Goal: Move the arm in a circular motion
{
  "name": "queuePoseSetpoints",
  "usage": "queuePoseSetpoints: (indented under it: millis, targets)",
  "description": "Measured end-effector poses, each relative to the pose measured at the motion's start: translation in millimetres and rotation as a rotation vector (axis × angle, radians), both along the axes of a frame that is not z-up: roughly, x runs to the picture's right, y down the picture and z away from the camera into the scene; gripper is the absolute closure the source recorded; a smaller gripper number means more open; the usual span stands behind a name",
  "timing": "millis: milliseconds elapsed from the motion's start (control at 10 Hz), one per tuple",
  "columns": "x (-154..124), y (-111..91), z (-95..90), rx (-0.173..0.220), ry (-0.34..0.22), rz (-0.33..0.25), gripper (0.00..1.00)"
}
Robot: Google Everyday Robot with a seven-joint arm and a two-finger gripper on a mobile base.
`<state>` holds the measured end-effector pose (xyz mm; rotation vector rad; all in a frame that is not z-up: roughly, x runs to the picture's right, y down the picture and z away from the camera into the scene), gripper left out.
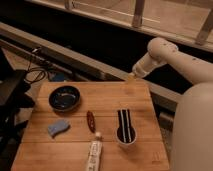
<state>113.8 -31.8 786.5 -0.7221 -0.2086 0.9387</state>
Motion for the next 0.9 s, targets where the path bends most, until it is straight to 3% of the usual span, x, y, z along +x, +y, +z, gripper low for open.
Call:
queuePoseSetpoints:
  millis: [200,500,800,900]
  targets:
    - [-37,15,-15.3,-0.021,-0.071,-0.036,1.0]
    - [-59,44,-38.5,-0.075,-0.107,-0.043,1.0]
    - [-41,58,-51.5,-0.099,-0.055,-0.006,1.0]
    - [-20,62,-53.3,-0.103,-0.004,0.003,1.0]
